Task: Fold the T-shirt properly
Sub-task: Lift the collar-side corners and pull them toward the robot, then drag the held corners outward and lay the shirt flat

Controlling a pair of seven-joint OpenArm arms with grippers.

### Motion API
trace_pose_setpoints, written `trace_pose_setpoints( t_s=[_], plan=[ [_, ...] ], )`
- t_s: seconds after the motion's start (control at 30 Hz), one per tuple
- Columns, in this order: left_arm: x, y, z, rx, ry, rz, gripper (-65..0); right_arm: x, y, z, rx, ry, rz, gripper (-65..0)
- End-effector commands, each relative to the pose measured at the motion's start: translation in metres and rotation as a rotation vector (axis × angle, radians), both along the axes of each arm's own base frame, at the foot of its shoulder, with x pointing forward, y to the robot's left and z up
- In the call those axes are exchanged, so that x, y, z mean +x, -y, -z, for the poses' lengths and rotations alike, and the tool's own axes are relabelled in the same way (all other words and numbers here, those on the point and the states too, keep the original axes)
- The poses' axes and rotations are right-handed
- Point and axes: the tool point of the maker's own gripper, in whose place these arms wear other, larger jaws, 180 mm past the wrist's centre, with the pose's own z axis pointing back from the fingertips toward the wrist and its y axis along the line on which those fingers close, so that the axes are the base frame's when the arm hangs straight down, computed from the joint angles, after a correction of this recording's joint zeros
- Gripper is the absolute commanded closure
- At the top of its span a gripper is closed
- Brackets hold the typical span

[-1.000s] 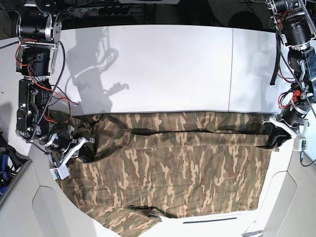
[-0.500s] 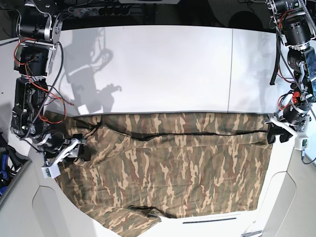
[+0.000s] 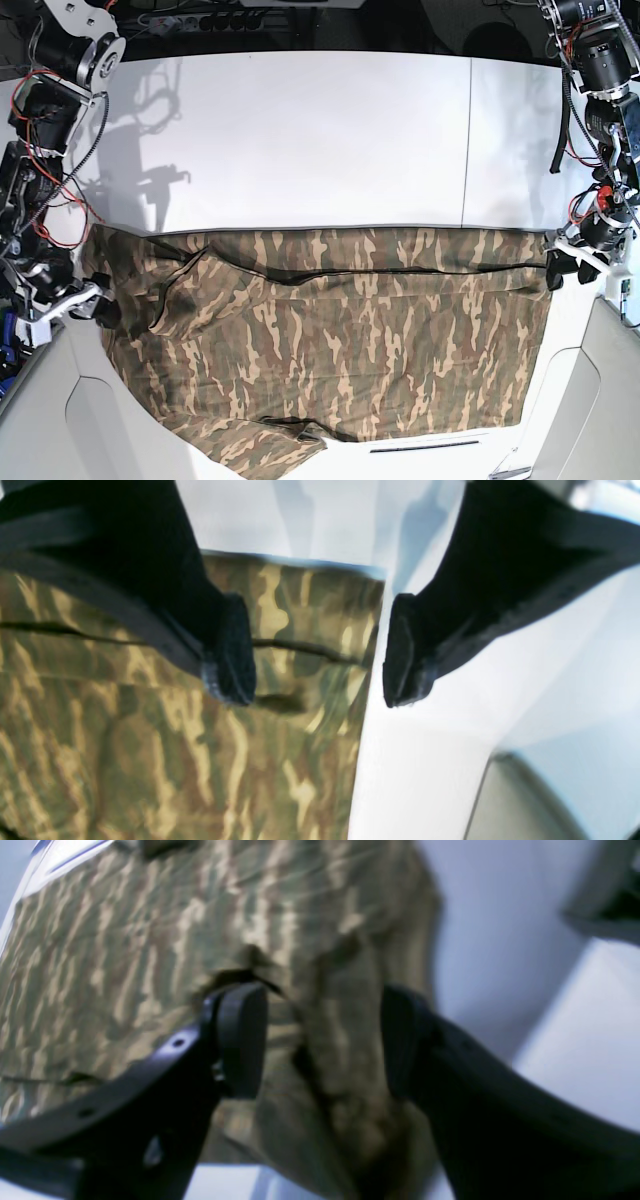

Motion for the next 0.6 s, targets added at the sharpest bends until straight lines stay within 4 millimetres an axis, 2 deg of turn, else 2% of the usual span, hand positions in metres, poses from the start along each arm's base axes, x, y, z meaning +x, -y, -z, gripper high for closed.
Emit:
trace_pose_setpoints(
  t_s=[0.0,0.1,0.23,0.43,0.57],
  plan=[
    [0.007,-0.009,-0.019,0.013,0.052,-0.018,-43.4,0.007,0.012,-0.019,-0.002,0.058,0.025,-35.8],
    [0.005,-0.014,-0.016,0.0,0.034,-0.053,-43.4,-0.002,0.021,-0.013,0.02,0.052,0.052,-35.8],
    [0.001,-0.015,-0.005,-0.018,-0.004,-0.065,-43.4,-0.019,0.025,0.005,0.035,0.009,0.078,-35.8],
    [-0.012,-0.035,0.025,-0.069,-0.044,-0.184,-43.4,-0.041,0.025,0.028,0.04,-0.046,0.081,-35.8],
    [-0.021,-0.046,0.036,-0.13,-0.027,-0.264,-43.4,-0.045,0.023,0.031,0.066,-0.044,0.084,-35.8]
  ],
)
